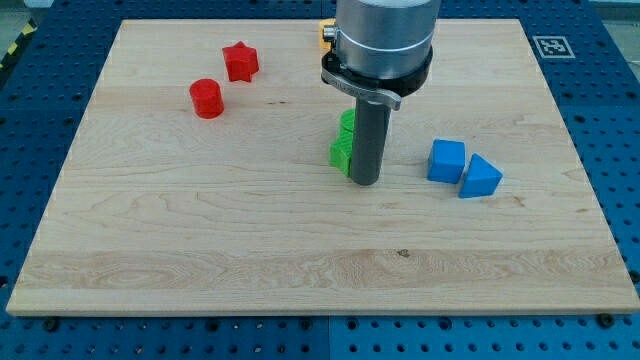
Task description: Move the green blocks diagonally to the top left of the blue blocks
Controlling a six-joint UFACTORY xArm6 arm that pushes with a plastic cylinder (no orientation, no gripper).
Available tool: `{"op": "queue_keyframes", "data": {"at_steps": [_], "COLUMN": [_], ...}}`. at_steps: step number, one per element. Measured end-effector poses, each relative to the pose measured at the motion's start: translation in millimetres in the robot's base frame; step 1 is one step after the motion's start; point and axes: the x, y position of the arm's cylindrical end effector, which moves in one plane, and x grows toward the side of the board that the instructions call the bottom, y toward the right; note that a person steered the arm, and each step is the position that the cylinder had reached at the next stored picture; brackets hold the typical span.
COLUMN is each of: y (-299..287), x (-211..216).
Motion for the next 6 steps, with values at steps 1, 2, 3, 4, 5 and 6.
{"op": "queue_keyframes", "data": {"at_steps": [1, 2, 3, 4, 5, 6], "y": [-12, -37, -43, -40, -19, 12], "x": [-11, -24, -35, -39, -47, -69]}}
